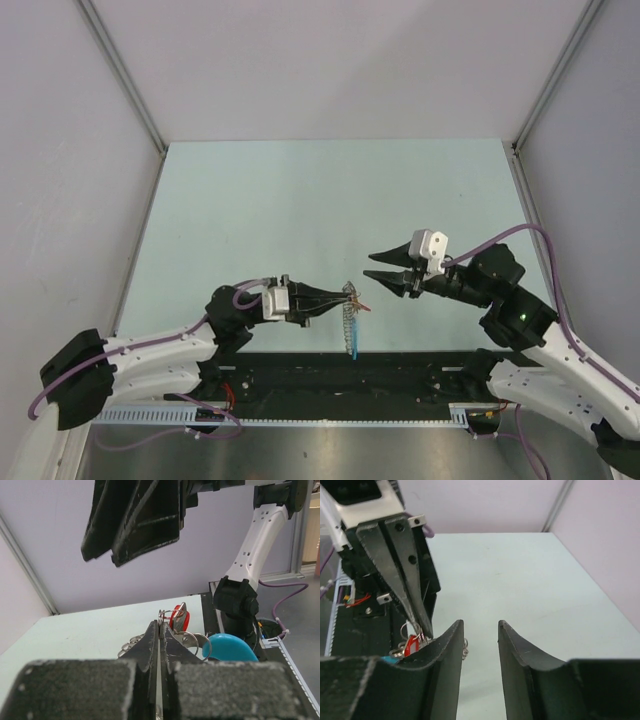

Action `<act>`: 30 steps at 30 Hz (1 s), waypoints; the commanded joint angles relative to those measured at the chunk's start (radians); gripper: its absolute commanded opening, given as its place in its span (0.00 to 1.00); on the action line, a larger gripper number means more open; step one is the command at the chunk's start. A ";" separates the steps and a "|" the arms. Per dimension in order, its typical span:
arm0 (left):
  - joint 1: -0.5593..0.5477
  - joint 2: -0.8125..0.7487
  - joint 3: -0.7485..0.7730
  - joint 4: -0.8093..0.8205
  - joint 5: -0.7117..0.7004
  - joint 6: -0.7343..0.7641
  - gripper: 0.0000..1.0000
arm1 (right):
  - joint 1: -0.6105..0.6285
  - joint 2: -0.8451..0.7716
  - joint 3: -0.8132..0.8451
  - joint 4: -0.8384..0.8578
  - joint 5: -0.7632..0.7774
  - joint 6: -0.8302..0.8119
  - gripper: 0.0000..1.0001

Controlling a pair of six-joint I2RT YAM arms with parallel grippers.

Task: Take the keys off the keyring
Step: Remove the key from the keyring.

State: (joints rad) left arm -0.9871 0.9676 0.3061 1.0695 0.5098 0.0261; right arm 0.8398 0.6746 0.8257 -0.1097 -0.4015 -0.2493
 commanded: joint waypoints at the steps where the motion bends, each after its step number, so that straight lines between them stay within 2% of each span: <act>1: 0.010 -0.035 0.033 0.075 0.042 0.006 0.00 | -0.022 0.003 0.036 -0.102 -0.184 -0.039 0.36; 8: 0.011 -0.047 0.048 0.049 0.056 -0.002 0.01 | -0.022 0.023 0.036 -0.162 -0.284 -0.093 0.34; 15: 0.013 -0.041 0.059 0.032 0.053 0.000 0.00 | -0.016 0.037 0.035 -0.176 -0.303 -0.104 0.34; 21: 0.015 -0.035 0.062 0.033 0.052 0.000 0.01 | 0.022 0.059 0.035 -0.139 -0.277 -0.102 0.33; 29: 0.016 -0.017 0.065 0.038 0.055 -0.009 0.00 | 0.074 0.095 0.036 -0.097 -0.223 -0.100 0.26; 30: 0.018 -0.015 0.065 0.037 0.058 -0.011 0.00 | 0.082 0.097 0.035 -0.096 -0.214 -0.100 0.23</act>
State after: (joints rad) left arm -0.9783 0.9543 0.3218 1.0439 0.5579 0.0250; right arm 0.9009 0.7643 0.8268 -0.2573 -0.6437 -0.3424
